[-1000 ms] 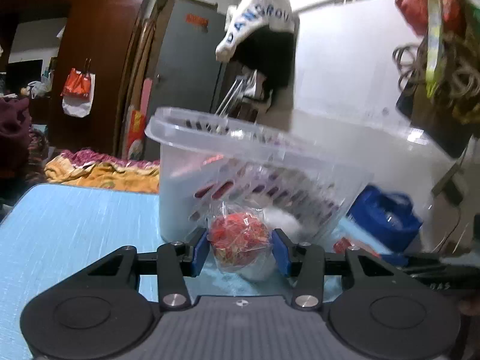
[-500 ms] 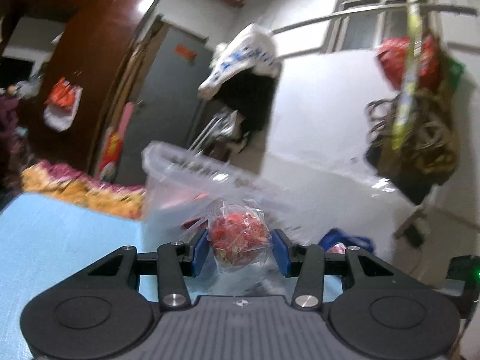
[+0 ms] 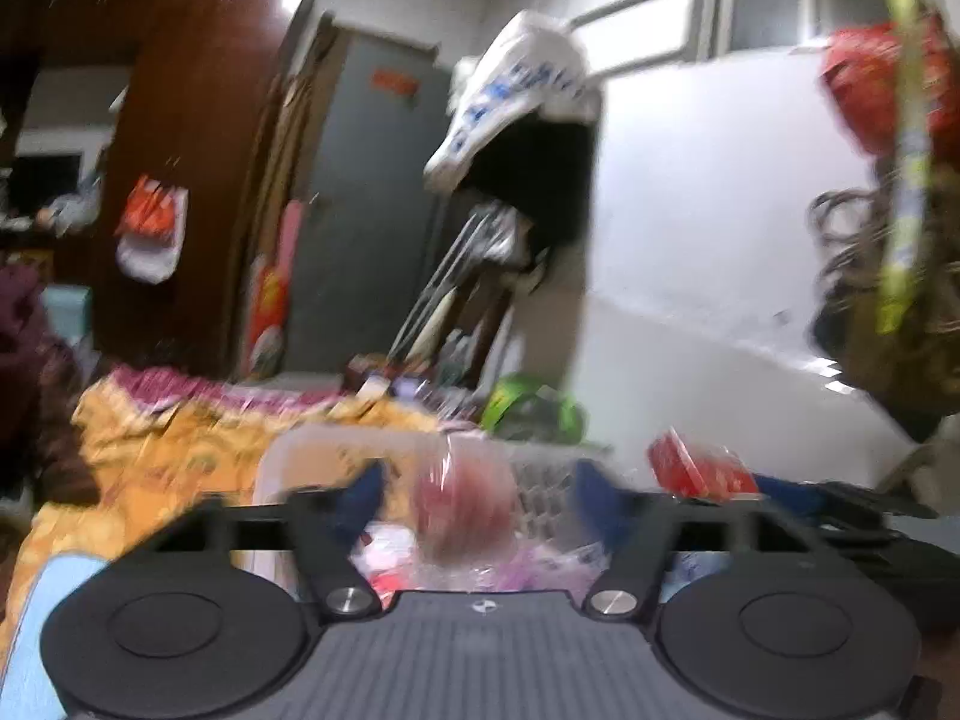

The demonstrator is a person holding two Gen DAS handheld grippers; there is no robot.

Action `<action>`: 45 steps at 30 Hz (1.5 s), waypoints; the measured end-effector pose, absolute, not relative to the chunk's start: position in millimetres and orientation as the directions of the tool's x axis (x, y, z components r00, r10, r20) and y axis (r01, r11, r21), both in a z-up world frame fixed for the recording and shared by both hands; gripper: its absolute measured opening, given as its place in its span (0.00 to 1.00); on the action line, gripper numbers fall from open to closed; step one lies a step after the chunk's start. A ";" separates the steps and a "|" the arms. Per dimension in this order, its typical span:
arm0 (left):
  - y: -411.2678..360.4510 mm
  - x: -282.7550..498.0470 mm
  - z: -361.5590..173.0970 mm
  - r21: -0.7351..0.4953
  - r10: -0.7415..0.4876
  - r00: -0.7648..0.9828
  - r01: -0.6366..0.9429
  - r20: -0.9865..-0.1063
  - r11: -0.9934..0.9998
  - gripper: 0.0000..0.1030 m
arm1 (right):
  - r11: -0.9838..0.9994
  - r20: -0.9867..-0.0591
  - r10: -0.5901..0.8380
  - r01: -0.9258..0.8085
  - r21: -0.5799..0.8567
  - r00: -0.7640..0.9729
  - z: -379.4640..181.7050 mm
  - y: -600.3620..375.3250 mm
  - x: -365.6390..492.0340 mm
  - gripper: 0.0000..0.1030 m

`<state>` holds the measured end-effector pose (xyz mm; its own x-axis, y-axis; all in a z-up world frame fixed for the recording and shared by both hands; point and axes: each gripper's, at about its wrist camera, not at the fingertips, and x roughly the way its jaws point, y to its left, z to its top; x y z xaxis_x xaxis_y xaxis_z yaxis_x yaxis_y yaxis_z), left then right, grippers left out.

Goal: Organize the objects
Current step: 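Carry both items over the white basket and open both tools, then grasp the white wrapped roll with the left tool while the right tool grasps the white medicine packet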

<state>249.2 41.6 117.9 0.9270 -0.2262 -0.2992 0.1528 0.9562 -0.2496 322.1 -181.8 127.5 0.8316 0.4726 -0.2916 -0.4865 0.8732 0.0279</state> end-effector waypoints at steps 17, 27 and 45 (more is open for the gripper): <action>2.5 199.3 26.5 -0.172 -0.210 0.866 0.146 -0.453 0.974 0.88 | 0.863 -0.339 0.504 -0.461 0.206 0.794 33.2 -259.6 255.9 1.00; -12.6 211.3 10.8 -0.130 -0.176 0.863 0.129 -0.474 0.983 0.52 | 0.848 -0.374 0.530 -0.481 0.223 0.761 18.4 -245.6 251.5 1.00; 47.1 165.0 19.0 -0.205 -0.148 0.945 0.089 -0.291 0.975 0.52 | 0.855 -0.569 0.480 -0.502 0.132 0.668 4.1 -162.2 278.9 0.86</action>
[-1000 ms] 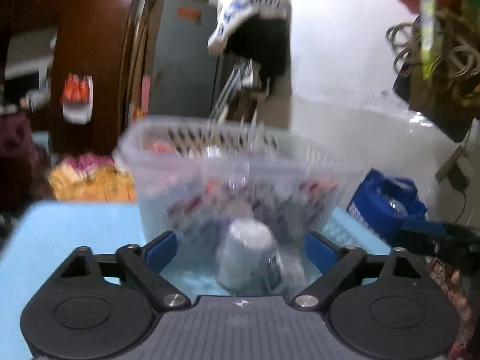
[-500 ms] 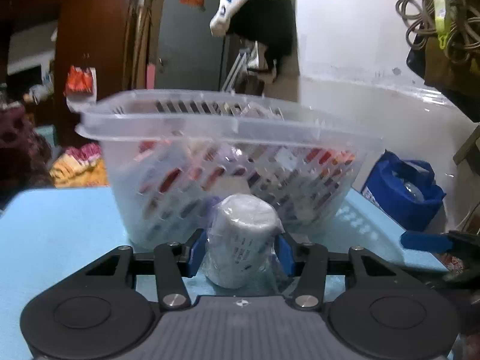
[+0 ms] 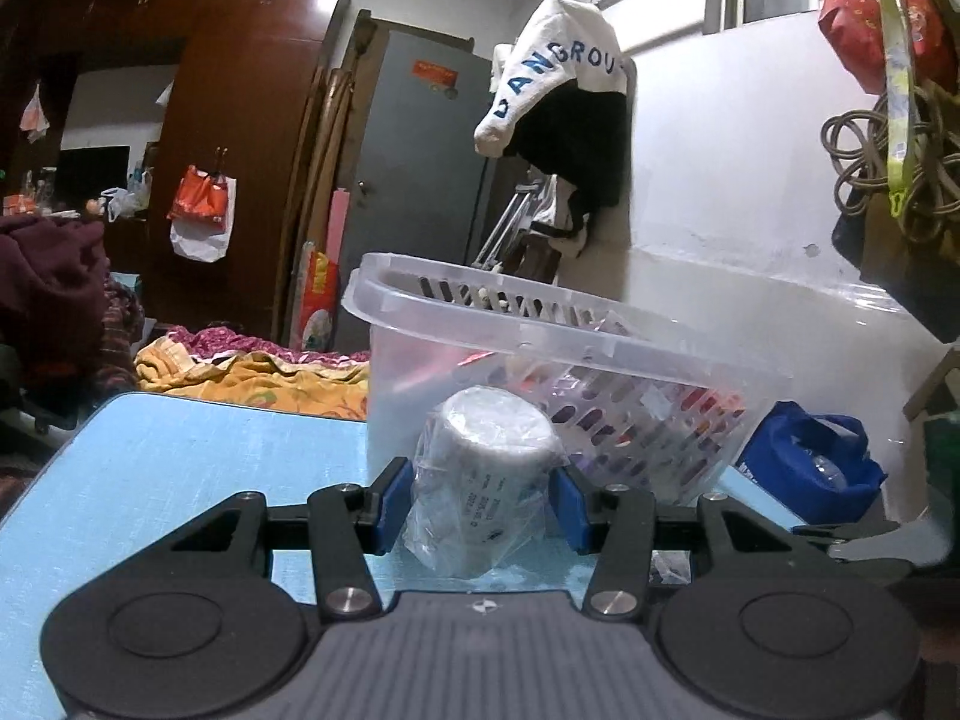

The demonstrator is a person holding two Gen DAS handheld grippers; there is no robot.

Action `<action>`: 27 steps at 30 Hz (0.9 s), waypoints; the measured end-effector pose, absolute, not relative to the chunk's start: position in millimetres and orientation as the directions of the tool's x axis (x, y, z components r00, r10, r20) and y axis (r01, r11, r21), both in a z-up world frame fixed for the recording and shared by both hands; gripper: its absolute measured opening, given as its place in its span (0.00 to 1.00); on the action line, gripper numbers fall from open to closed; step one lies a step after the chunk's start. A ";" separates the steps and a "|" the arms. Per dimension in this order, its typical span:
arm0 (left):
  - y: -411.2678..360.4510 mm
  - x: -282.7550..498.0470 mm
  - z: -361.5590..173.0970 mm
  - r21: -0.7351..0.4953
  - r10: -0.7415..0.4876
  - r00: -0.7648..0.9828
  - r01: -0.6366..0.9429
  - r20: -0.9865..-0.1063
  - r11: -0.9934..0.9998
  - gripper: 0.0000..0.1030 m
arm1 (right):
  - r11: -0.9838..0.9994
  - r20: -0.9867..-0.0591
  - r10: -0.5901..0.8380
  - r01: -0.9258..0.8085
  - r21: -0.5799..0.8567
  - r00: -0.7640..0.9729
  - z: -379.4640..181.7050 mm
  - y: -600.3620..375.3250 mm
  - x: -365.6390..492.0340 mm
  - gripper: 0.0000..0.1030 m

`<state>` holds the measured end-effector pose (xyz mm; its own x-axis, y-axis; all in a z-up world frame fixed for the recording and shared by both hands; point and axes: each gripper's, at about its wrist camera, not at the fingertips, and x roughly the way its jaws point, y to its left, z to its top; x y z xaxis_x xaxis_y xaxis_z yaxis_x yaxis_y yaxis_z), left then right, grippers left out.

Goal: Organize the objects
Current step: 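Grasp the white wrapped roll with the left tool while the right tool grasps the white medicine packet, then carry both items over the white basket and open both tools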

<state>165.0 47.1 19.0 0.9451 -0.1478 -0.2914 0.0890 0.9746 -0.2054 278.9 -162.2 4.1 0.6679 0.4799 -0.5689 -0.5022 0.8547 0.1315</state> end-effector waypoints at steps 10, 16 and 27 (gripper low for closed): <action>50.9 159.2 17.8 -0.215 -0.169 0.953 0.115 -0.253 0.970 0.52 | 0.829 -0.534 0.526 -0.538 0.151 0.661 6.3 -177.8 267.0 0.50; 49.5 157.0 15.5 -0.215 -0.182 0.951 0.129 -0.251 0.968 0.52 | 0.820 -0.470 0.540 -0.563 0.105 0.698 12.6 -190.0 247.7 0.50; 52.5 156.2 12.9 -0.235 -0.199 0.947 0.140 -0.254 0.962 0.52 | 0.829 -0.409 0.532 -0.553 0.077 0.741 19.6 -183.6 245.1 0.50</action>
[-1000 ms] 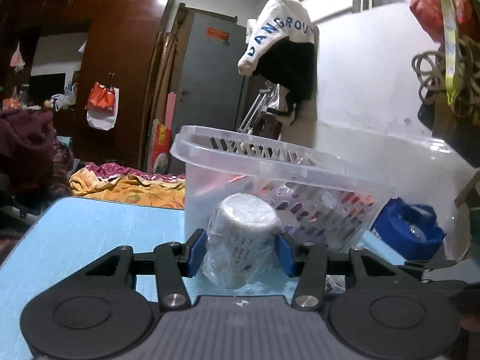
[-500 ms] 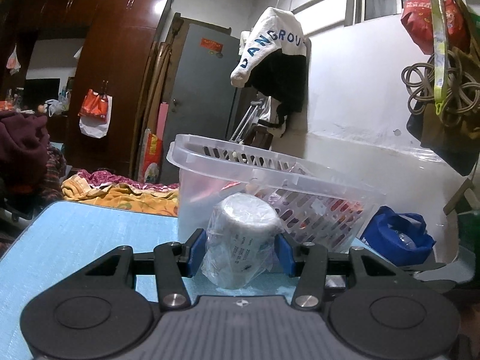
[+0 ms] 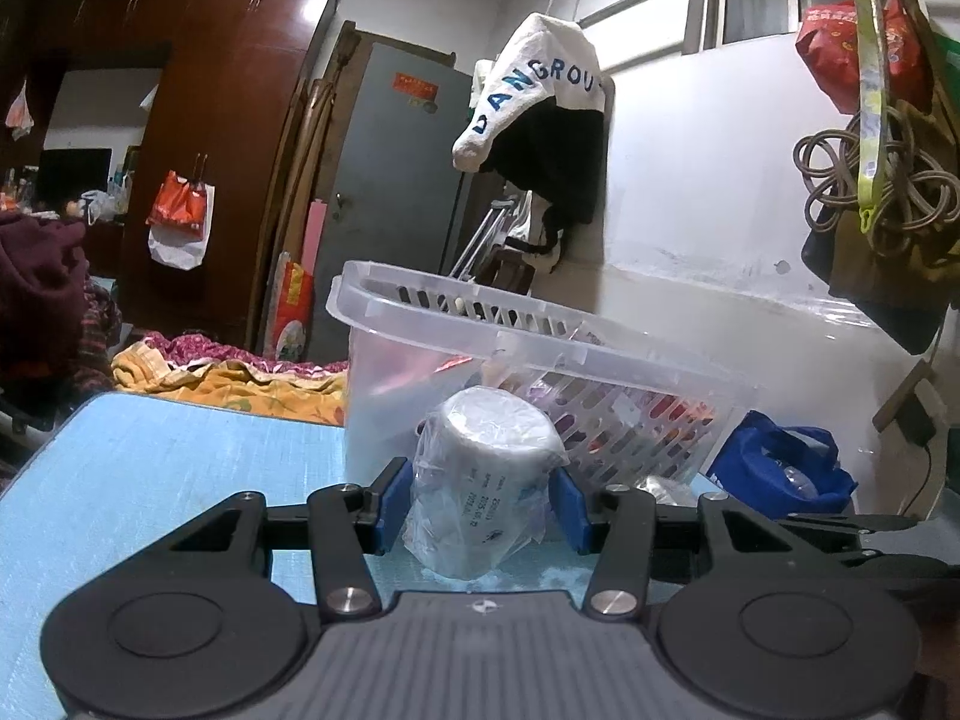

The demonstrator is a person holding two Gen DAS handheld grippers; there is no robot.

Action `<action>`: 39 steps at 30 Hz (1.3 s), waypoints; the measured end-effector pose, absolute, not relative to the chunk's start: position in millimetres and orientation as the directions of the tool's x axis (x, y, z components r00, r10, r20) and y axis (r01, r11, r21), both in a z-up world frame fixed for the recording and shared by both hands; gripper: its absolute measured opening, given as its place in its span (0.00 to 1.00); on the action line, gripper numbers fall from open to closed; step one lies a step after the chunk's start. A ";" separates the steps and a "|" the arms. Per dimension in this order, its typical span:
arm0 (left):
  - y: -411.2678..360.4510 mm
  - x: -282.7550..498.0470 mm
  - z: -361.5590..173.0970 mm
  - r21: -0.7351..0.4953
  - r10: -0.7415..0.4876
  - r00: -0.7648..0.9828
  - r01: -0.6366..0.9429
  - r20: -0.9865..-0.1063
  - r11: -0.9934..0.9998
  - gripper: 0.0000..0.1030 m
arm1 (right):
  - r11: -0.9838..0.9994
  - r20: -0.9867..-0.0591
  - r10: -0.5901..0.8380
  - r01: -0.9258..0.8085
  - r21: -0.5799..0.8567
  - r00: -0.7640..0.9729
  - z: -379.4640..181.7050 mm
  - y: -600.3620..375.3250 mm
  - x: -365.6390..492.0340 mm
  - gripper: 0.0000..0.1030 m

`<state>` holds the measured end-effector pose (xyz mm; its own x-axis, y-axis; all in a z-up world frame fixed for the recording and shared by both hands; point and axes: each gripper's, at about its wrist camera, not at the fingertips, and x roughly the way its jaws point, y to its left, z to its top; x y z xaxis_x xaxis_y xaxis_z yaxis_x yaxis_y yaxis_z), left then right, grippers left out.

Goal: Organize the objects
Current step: 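Carry both items over the white basket and open both tools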

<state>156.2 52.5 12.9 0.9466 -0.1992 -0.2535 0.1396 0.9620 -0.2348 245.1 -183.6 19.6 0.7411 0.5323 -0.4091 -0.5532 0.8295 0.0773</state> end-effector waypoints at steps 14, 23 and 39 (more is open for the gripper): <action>56.4 141.0 19.3 -0.264 -0.258 0.949 0.205 -0.184 0.943 0.52 | 0.799 -0.293 0.590 -0.596 0.077 0.752 27.2 -194.6 220.1 0.50; 45.0 173.2 111.9 -0.251 -0.286 0.950 0.247 -0.130 0.936 0.52 | 0.840 -0.125 0.538 -0.543 -0.011 0.834 140.3 -197.8 237.9 0.50; 61.0 231.8 102.3 -0.238 -0.170 0.936 0.097 -0.309 0.966 1.00 | 0.900 -0.216 0.419 -0.434 -0.027 0.882 134.2 -185.4 282.5 1.00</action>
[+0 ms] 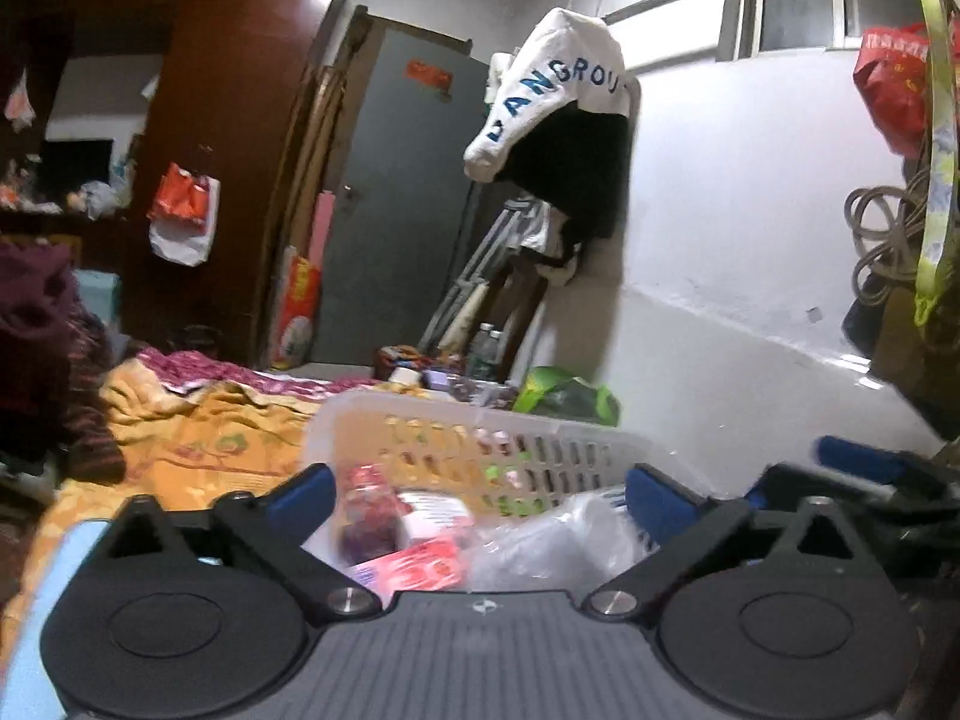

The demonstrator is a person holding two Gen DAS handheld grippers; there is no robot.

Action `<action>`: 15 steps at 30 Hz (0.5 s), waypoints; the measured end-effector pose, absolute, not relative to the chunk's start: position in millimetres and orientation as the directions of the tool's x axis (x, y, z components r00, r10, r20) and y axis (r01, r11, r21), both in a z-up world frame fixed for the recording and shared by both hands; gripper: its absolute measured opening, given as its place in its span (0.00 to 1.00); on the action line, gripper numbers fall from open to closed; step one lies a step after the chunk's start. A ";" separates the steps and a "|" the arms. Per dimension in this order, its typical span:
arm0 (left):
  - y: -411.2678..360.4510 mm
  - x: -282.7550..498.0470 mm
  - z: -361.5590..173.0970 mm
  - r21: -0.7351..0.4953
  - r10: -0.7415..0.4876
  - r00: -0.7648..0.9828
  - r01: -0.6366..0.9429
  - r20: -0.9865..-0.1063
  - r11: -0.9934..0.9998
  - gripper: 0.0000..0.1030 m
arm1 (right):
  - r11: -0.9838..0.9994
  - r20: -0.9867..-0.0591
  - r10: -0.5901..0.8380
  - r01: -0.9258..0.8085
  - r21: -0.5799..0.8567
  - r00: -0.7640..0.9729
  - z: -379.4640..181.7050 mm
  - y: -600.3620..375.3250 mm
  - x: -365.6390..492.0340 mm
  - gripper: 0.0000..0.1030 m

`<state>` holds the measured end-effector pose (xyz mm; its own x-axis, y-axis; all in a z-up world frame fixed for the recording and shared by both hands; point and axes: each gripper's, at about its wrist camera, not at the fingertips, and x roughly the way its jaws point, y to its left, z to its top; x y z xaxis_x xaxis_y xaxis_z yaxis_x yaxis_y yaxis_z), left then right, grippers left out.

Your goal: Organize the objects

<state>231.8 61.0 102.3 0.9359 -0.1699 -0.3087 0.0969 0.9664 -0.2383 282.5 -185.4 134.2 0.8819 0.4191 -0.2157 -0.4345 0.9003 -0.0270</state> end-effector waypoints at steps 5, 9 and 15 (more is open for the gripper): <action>54.9 227.2 102.5 -0.178 -0.176 0.924 0.120 -0.341 0.977 1.00 | 0.954 -0.171 0.276 -0.292 -0.073 0.946 118.0 -185.8 262.2 1.00; 50.9 217.3 103.6 -0.118 -0.112 0.936 0.076 -0.334 0.990 1.00 | 0.935 -0.198 0.266 -0.303 -0.185 0.943 112.7 -181.1 251.0 1.00; 33.8 200.0 107.0 -0.032 -0.034 0.939 0.024 -0.343 0.999 1.00 | 0.938 -0.249 0.281 -0.320 -0.135 0.927 113.2 -188.0 253.5 1.00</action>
